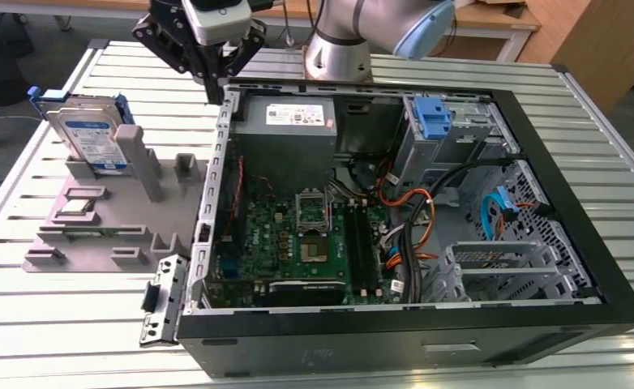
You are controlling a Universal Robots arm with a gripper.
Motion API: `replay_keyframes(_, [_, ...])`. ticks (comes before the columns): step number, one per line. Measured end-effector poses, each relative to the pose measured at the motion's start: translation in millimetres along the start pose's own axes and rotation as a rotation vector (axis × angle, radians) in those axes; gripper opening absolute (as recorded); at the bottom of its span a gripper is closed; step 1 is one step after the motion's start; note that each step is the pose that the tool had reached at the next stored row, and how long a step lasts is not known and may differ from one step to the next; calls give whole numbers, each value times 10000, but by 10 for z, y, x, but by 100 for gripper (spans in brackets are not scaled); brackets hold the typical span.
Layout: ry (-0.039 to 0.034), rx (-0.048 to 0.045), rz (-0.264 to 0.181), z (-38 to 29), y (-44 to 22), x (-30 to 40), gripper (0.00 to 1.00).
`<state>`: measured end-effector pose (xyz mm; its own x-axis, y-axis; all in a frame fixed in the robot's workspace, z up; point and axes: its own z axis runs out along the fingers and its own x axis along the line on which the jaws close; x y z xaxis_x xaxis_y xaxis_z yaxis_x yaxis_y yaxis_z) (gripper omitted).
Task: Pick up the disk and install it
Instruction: 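Reach for the disk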
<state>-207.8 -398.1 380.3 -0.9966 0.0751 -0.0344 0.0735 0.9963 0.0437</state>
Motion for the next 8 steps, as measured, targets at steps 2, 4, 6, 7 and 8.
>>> replay_keyframes(2, [0, 1, 1, 0, 0, 10, 10])
replay_keyframes(4, [0, 0, 0, 0, -1, 13, 10])
replay_keyframes(6, [0, 0, 0, 0, -1, 16, 10])
replay_keyframes(7, [0, 0, 0, -1, -1, 16, 10])
replay_keyframes(8, [0, 0, 0, -1, -1, 16, 10])
